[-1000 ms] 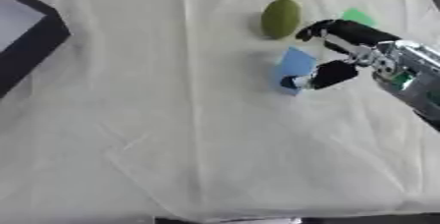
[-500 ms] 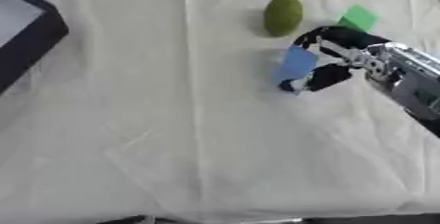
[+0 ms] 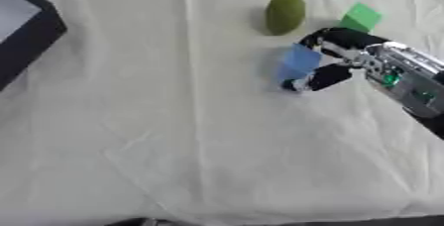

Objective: Pick up the objects with one hand, pass them to the other hand, and then place them into the box on the other side of the table.

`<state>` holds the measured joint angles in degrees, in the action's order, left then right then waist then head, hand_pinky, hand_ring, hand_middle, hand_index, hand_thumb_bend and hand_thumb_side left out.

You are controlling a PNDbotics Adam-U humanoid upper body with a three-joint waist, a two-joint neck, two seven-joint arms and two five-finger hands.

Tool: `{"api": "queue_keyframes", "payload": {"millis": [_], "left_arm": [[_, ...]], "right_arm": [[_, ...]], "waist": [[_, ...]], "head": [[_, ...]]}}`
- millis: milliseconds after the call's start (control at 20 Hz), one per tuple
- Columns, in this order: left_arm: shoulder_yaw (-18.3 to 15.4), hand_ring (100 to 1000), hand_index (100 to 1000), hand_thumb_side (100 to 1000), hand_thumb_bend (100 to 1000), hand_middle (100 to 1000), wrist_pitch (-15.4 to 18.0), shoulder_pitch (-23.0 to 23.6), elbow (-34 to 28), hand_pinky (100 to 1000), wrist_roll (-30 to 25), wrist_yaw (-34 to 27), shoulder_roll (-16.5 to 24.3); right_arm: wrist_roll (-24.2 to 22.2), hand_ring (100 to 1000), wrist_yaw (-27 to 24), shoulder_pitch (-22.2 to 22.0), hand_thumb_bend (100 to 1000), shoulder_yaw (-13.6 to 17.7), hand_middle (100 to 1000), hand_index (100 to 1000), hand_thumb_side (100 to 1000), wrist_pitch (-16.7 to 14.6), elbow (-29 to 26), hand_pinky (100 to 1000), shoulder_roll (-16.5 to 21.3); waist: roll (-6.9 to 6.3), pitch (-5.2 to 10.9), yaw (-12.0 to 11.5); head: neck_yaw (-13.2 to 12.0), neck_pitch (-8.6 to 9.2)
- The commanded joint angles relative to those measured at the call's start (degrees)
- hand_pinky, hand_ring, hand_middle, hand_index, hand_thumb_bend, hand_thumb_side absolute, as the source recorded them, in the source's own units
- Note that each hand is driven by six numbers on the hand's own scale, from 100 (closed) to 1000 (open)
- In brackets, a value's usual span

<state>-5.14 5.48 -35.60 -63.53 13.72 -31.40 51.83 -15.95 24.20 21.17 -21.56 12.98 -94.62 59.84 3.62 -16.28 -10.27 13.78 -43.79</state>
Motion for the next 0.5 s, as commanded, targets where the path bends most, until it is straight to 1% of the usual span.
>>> {"api": "queue_keyframes", "payload": {"millis": [50, 250, 500], "left_arm": [[-1.00, 733, 764, 559, 655, 751, 0.08, -0.26, -1.14, 768, 0.23, -0.01, 2.15], [-1.05, 733, 765, 559, 654, 751, 0.10, -0.03, -1.09, 768, 0.26, -0.12, 2.16], [-1.11, 733, 765, 559, 653, 751, 0.16, 0.14, -1.05, 768, 0.31, -0.16, 2.21]], "right_arm": [[0.04, 900, 0.27, 0.25, 583, 1.12, 759, 878, 667, 0.21, -0.31, 853, 2.12], [-0.37, 901, 0.43, -0.15, 556, 1.45, 761, 881, 657, 0.15, -0.75, 853, 2.61], [-0.55, 899, 0.68, -0.49, 551, 1.67, 759, 878, 657, 0.40, -1.01, 853, 2.90]], "waist": [[-0.25, 0.91, 0.06], [-0.26, 1.07, 0.24], [-0.30, 1.17, 0.33]], "head": [[0.29, 0.33], [0.44, 0.66], [0.42, 0.76]]}}
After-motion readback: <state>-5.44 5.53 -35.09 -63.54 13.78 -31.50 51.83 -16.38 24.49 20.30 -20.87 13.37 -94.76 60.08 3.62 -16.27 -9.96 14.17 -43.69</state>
